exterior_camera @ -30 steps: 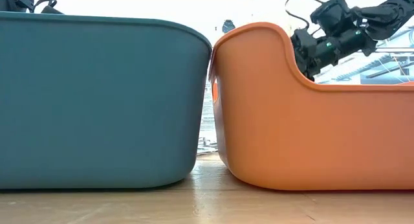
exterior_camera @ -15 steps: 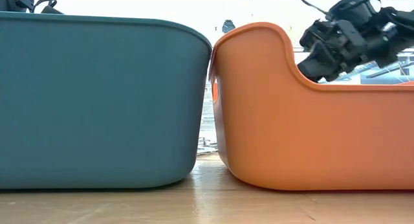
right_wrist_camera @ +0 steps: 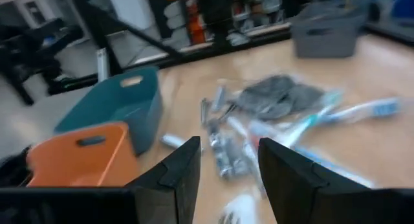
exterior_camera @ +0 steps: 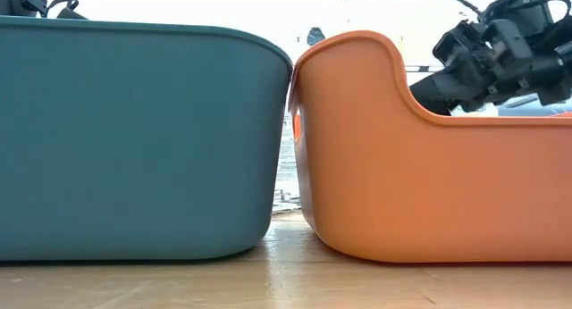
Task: Pick & Place Travel size toiletries
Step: Put the white cotton pack into the white bin
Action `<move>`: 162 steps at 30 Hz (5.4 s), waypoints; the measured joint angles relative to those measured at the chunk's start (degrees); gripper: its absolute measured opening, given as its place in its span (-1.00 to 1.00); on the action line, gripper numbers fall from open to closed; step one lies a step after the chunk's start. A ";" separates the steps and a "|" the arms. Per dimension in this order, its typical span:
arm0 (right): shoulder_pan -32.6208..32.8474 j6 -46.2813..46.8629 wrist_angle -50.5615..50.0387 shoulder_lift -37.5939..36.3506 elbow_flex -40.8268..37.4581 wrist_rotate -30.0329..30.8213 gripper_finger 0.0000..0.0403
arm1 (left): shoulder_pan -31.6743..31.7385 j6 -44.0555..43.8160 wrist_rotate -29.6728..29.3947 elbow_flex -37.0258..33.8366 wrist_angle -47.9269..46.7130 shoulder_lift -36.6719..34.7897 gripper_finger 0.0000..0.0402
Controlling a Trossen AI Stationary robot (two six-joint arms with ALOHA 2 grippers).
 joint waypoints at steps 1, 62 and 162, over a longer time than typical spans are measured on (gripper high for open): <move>0.68 -0.14 -0.42 -0.01 1.23 0.49 -0.29 | -0.02 0.02 0.00 0.01 0.00 -0.02 0.40; 10.05 -5.84 -51.68 27.75 30.29 16.38 -0.42 | 0.00 0.02 0.02 0.01 0.00 -0.02 0.40; 7.45 -9.28 -20.83 12.10 14.50 25.35 -1.00 | 0.00 0.02 0.00 -0.01 -0.01 -0.02 0.40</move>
